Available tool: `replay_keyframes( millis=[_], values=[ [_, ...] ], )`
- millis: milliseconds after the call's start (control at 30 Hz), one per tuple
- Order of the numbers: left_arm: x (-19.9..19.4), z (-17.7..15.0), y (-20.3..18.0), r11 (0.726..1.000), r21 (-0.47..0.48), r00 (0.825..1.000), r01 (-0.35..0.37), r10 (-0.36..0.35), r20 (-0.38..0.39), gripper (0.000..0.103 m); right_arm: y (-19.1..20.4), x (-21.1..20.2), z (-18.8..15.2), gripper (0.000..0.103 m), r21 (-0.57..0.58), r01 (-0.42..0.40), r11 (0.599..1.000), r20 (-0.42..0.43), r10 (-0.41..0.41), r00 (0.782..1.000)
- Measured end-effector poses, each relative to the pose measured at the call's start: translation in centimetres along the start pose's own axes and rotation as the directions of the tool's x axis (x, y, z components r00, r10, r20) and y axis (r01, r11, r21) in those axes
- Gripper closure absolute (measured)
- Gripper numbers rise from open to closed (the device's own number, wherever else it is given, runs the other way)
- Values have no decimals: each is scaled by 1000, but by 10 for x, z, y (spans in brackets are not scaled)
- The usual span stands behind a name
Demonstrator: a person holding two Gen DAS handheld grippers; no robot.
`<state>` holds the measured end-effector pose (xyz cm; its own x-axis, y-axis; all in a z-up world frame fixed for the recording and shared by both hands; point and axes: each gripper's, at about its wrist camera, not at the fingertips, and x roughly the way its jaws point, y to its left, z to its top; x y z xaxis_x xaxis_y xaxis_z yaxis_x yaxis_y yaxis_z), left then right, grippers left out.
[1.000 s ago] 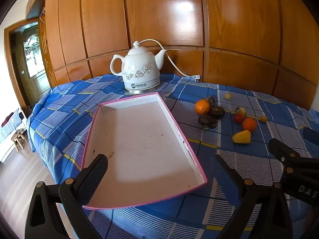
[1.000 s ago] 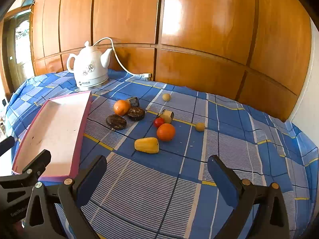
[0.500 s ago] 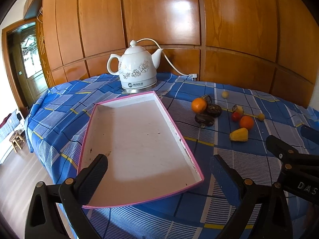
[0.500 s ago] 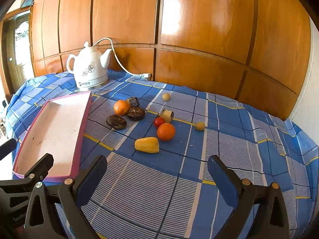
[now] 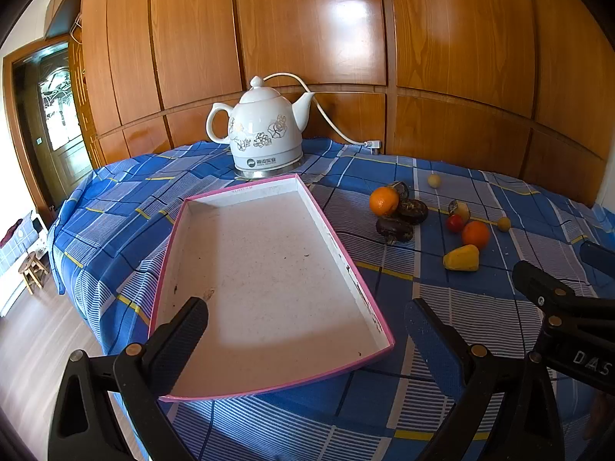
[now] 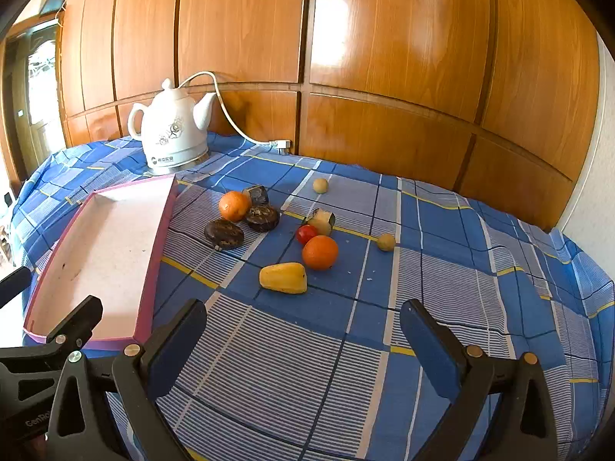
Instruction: Organize fruits
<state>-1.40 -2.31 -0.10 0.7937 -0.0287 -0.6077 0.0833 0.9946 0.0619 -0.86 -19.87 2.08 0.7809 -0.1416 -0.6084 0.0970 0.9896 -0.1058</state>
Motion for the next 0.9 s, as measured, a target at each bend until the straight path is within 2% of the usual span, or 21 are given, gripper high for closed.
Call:
replay_keyframes(
  millis=[900],
  values=[
    [-1,2,3,1000,-13,1000,9,-9,-5,0,-8,-2,4,1,15,27,1000,11,-27,1000]
  ],
)
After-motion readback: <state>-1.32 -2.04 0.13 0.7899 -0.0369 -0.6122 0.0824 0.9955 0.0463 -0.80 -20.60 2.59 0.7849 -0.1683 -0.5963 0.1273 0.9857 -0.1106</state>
